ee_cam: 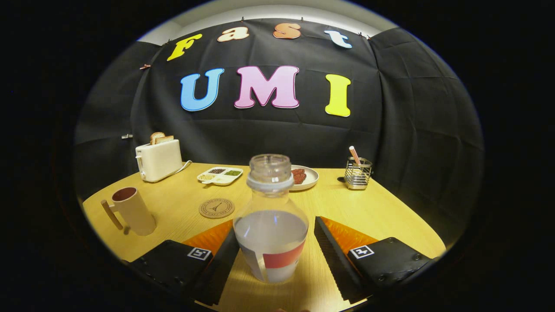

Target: Take the bottle from table, then pour the juice into the cup, finally place the bottle on the coaster

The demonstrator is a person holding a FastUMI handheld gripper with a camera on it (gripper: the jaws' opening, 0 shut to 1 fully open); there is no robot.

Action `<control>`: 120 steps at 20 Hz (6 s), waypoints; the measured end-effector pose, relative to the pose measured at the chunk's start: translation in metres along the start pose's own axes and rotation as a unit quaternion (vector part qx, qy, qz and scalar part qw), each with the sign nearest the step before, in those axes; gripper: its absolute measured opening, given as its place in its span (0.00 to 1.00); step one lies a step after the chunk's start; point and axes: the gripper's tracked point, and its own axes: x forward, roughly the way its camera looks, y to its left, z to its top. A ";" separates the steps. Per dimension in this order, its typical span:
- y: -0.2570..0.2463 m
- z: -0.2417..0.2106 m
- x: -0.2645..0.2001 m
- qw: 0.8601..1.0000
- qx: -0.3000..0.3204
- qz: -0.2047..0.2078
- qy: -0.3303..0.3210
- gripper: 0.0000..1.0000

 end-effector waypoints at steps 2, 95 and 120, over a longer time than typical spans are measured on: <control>0.005 -0.001 0.002 1.000 -0.001 0.005 0.000 1.00; 0.257 0.033 0.070 0.480 -0.849 0.172 -0.136 0.73; 0.270 0.052 0.067 0.372 -0.887 0.186 -0.199 0.73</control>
